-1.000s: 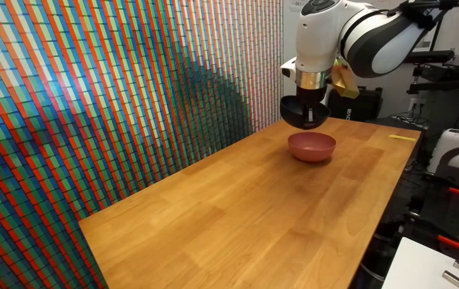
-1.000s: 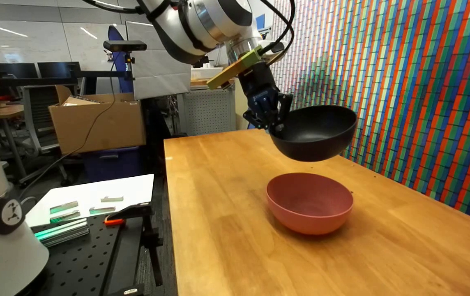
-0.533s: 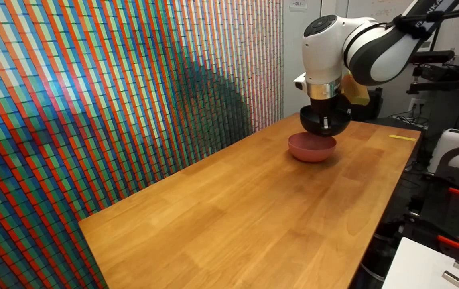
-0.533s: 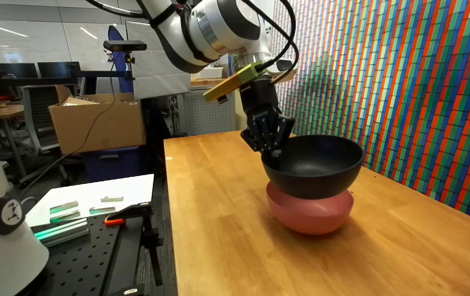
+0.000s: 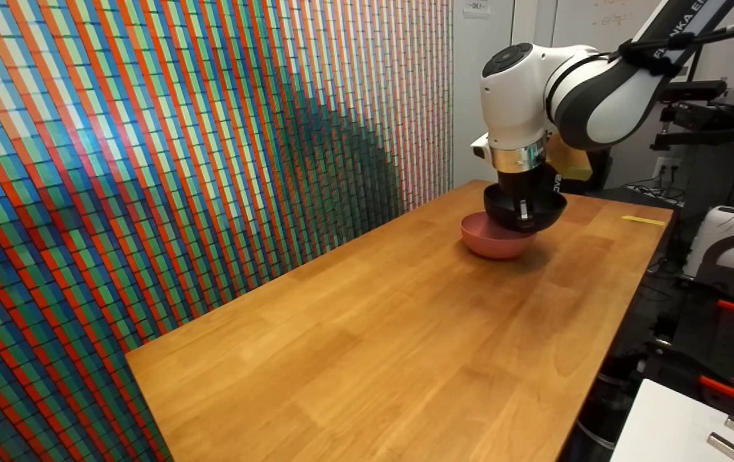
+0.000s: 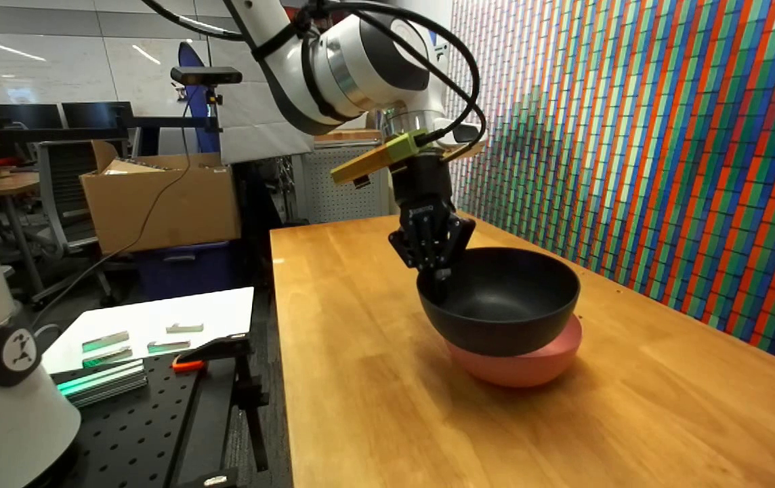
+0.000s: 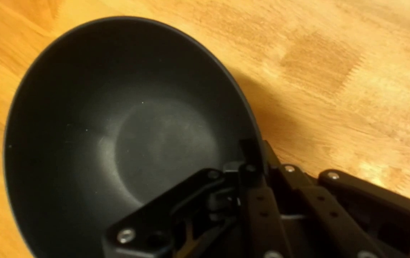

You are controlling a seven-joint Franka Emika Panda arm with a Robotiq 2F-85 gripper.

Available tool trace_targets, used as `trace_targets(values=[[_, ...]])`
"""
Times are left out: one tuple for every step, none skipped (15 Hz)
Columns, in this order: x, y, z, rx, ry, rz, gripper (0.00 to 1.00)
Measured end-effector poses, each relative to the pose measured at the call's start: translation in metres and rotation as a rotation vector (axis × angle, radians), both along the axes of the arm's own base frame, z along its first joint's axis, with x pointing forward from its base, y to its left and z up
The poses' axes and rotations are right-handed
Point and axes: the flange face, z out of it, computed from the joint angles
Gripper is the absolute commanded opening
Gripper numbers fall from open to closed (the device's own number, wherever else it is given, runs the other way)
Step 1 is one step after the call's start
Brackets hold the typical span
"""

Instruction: Stack the bowls

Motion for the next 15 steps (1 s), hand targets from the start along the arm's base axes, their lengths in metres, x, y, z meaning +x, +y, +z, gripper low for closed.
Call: trace_targets(values=[[0.003,0.001,0.001,0.002,-0.004,0.000,0.05],[0.006,0.002,0.001,0.005,-0.009,0.001,0.05],[0.009,0.003,0.001,0.008,-0.013,0.002,0.05],[0.013,0.004,0.000,0.012,-0.017,0.003,0.05],[0.016,0.005,-0.001,0.014,-0.019,0.004,0.05],[0.019,0.007,-0.003,0.016,-0.018,0.005,0.11],[0.022,0.008,-0.006,0.017,-0.016,0.007,0.32],[0.025,0.009,-0.009,0.017,-0.012,0.008,0.36],[0.027,0.011,-0.012,0.018,-0.009,0.010,0.36],[0.029,0.013,-0.015,0.018,-0.005,0.013,0.42],[0.030,0.015,-0.017,0.019,-0.003,0.016,0.49],[0.032,0.016,-0.018,0.020,-0.003,0.020,0.58],[0.034,0.018,-0.017,0.021,-0.006,0.023,0.65],[0.037,0.019,-0.015,0.022,-0.011,0.026,0.72],[0.038,0.019,-0.013,0.023,-0.016,0.028,0.80]])
